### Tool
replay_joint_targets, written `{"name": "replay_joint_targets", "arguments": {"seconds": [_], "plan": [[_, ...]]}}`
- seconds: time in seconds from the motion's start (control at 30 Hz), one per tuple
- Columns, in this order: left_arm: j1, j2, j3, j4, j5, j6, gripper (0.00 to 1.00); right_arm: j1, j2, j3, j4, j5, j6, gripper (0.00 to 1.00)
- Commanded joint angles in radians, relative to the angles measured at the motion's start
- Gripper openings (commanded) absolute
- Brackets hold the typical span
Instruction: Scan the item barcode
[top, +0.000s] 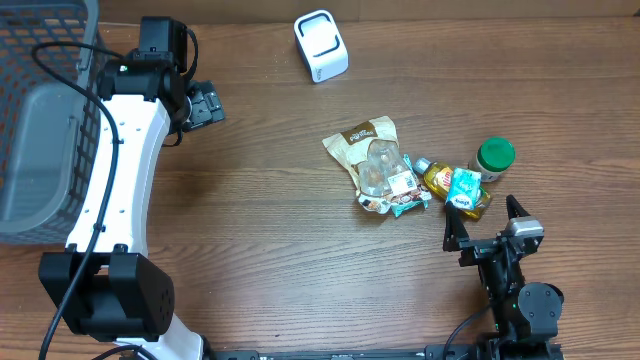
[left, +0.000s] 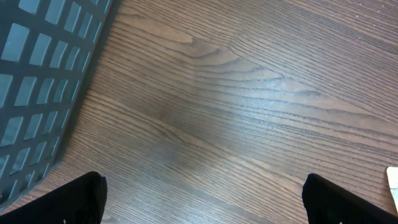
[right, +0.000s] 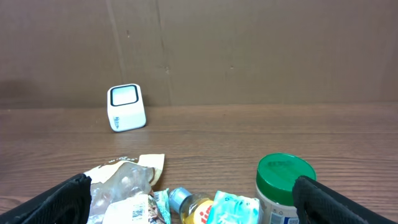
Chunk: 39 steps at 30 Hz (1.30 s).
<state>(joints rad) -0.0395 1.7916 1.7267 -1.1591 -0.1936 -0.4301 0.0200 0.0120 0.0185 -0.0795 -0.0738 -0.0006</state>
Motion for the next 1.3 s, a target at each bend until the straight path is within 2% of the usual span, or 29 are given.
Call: {"name": "replay_joint_targets", "arguments": {"seconds": [0.0, 0.73, 1.1, 1.27], "plan": [[-0.007, -0.013, 0.009, 0.001, 0.004, 0.008, 1.0, -0.005, -0.009, -0.011, 0.002, 0.001, -0.005, 1.0], [-0.006, -0.024, 0.009, 0.0, 0.004, 0.008, 1.0, -0.005, -0.009, -0.011, 0.002, 0.001, -0.005, 1.0], [-0.019, -0.277, 0.009, 0.0, 0.004, 0.008, 1.0, -0.005, -0.009, -0.011, 0.002, 0.001, -0.005, 1.0], [-0.02, -0.322, 0.009, 0.0, 0.004, 0.008, 1.0, -0.005, -0.009, -0.011, 0.002, 0.001, -0.005, 1.0]]}}
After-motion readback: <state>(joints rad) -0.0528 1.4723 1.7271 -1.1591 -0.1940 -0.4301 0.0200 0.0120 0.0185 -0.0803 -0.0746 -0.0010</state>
